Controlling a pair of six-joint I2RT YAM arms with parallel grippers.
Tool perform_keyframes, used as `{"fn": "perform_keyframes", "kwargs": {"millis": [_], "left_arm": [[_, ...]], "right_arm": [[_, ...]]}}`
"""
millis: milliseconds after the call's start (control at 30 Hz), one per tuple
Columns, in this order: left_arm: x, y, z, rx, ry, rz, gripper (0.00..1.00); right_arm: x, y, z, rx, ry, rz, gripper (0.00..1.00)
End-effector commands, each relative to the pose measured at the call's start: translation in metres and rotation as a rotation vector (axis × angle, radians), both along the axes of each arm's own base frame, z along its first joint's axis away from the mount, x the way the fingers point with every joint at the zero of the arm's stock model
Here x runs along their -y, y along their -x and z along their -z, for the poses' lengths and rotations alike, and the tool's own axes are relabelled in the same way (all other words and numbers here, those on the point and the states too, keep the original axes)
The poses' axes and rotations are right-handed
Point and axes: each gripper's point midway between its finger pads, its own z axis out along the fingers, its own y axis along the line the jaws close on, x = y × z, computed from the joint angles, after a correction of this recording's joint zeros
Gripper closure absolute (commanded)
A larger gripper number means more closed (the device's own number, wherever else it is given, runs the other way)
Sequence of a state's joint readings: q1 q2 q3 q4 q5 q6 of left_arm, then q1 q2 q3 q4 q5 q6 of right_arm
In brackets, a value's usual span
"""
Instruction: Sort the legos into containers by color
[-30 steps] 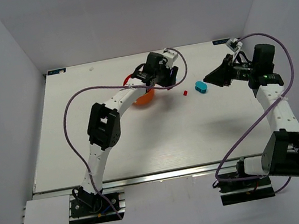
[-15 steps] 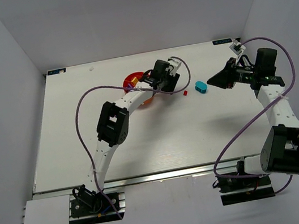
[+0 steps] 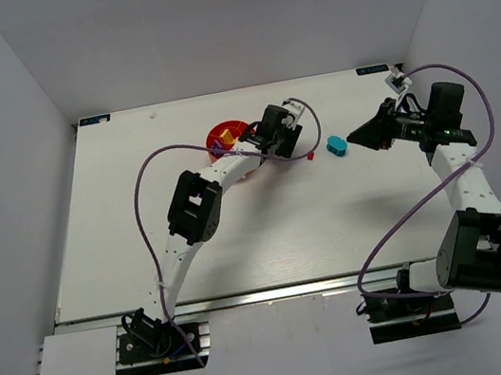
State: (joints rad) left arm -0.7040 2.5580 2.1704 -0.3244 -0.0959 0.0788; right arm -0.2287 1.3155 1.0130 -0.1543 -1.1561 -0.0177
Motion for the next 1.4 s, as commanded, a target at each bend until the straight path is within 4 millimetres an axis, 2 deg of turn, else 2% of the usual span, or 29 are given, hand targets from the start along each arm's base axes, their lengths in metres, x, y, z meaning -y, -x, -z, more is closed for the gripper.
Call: {"fn": "perform_keyframes", "kwargs": {"millis": [0,200,333,367,433,467,533,567,600,633,667,733,767,800,833,900,1000,1033,1100,1133,1233,1267,1333,1367], "left_arm": [[0.011,-0.009,-0.028,0.064,0.046,0.001,0.39],[0.013,-0.008,-0.022,0.057,0.049,0.011,0.48],[0.014,-0.007,-0.024,0.054,0.057,0.016,0.60],[0.015,-0.007,-0.026,0.056,0.060,0.020,0.66],[0.016,-0.005,-0.036,0.062,0.079,0.027,0.71],[0.018,-0.005,-0.043,0.072,0.094,0.033,0.78],[0.025,0.001,-0.056,0.065,0.135,0.070,0.84],[0.027,0.002,-0.076,0.088,0.167,0.073,0.86],[0.033,0.009,-0.088,0.080,0.207,0.110,0.90],[0.034,0.012,-0.100,0.087,0.229,0.122,0.92],[0.033,0.017,-0.123,0.114,0.263,0.132,0.93],[0.035,0.029,-0.152,0.123,0.325,0.167,0.94],[0.031,0.030,-0.165,0.140,0.347,0.178,0.94],[0.021,0.036,-0.189,0.132,0.403,0.162,0.95],[0.024,0.047,-0.202,0.121,0.444,0.199,0.95],[0.006,0.056,-0.229,0.130,0.488,0.193,0.95],[-0.023,0.062,-0.249,0.131,0.505,0.164,0.95],[-0.038,0.055,-0.251,0.133,0.504,0.136,0.95],[-0.058,0.051,-0.245,0.113,0.478,0.098,0.95],[-0.079,0.044,-0.240,0.107,0.466,0.066,0.94],[-0.107,0.038,-0.223,0.043,0.454,0.045,0.93],[-0.126,0.031,-0.216,0.018,0.452,0.016,0.93],[-0.139,0.027,-0.209,-0.012,0.461,0.018,0.92],[-0.154,0.021,-0.206,-0.017,0.464,-0.003,0.92]], "right_arm": [[-0.001,0.002,-0.009,0.054,0.001,-0.021,0.70],[0.000,0.002,-0.008,0.053,0.001,-0.018,0.69],[-0.001,0.002,-0.007,0.050,0.000,-0.020,0.70],[0.000,0.002,-0.007,0.052,0.001,-0.019,0.70],[0.000,0.002,-0.007,0.052,0.002,-0.016,0.70],[0.000,0.002,-0.008,0.054,0.003,-0.017,0.70],[0.001,0.002,-0.007,0.049,0.000,-0.015,0.70],[0.001,0.003,-0.008,0.050,0.001,-0.014,0.70],[0.002,0.002,-0.007,0.050,0.002,-0.010,0.70],[0.002,0.002,-0.006,0.047,0.002,-0.008,0.70],[0.003,0.002,-0.005,0.048,0.005,-0.004,0.70],[0.003,0.001,-0.004,0.049,0.009,-0.003,0.70],[0.004,0.000,-0.004,0.050,0.013,0.005,0.70],[0.005,0.000,-0.001,0.043,0.015,0.007,0.70],[0.005,-0.001,-0.001,0.047,0.021,0.011,0.70],[0.007,-0.003,0.003,0.041,0.030,0.023,0.71],[0.010,-0.007,0.009,0.033,0.044,0.035,0.71],[0.010,-0.007,0.011,0.020,0.046,0.037,0.71],[0.011,-0.009,0.013,0.013,0.046,0.036,0.72],[0.011,-0.009,0.014,0.007,0.046,0.037,0.72],[0.011,-0.010,0.017,-0.001,0.045,0.036,0.72],[0.011,-0.010,0.018,-0.003,0.046,0.039,0.72],[0.012,-0.011,0.019,-0.006,0.046,0.040,0.72],[0.012,-0.011,0.020,-0.007,0.047,0.040,0.72]]}}
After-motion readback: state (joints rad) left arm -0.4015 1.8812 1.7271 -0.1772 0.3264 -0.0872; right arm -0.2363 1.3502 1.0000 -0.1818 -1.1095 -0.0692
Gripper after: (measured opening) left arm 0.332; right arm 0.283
